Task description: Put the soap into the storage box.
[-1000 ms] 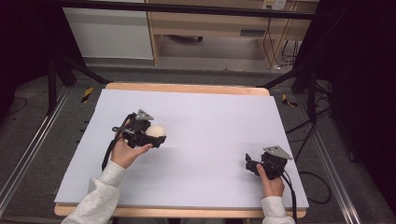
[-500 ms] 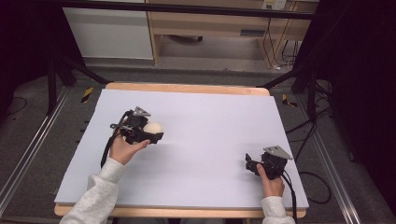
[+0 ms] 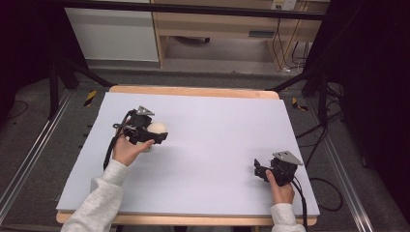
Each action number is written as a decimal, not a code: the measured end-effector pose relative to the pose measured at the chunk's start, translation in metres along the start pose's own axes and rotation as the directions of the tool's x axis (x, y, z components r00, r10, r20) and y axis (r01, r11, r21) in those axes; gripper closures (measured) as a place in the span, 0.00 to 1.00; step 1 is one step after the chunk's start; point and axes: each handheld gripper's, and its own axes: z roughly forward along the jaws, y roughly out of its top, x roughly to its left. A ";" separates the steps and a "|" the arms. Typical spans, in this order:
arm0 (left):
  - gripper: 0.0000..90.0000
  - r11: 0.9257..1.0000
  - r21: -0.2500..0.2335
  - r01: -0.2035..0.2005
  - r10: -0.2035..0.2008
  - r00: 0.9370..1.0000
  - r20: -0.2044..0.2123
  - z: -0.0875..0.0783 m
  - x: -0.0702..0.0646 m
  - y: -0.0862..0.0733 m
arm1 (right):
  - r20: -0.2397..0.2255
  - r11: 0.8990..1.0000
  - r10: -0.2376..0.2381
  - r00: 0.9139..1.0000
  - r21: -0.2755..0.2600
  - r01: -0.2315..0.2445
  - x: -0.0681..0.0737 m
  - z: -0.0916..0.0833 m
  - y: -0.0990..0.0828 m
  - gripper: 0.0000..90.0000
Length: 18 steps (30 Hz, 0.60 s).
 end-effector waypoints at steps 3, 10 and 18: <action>0.27 1.000 -0.006 0.018 -0.018 1.000 -0.003 0.000 0.007 0.001 | 0.000 1.000 -0.001 1.000 0.000 0.001 0.000 0.000 0.000 0.04; 0.27 0.999 -0.003 0.054 -0.054 0.998 -0.033 0.003 0.024 0.002 | 0.002 1.000 -0.005 1.000 0.000 0.005 0.000 0.000 0.000 0.04; 0.27 0.996 0.017 0.084 -0.083 0.995 -0.049 0.009 0.038 -0.003 | 0.001 1.000 -0.001 1.000 0.000 0.001 0.000 0.000 0.000 0.04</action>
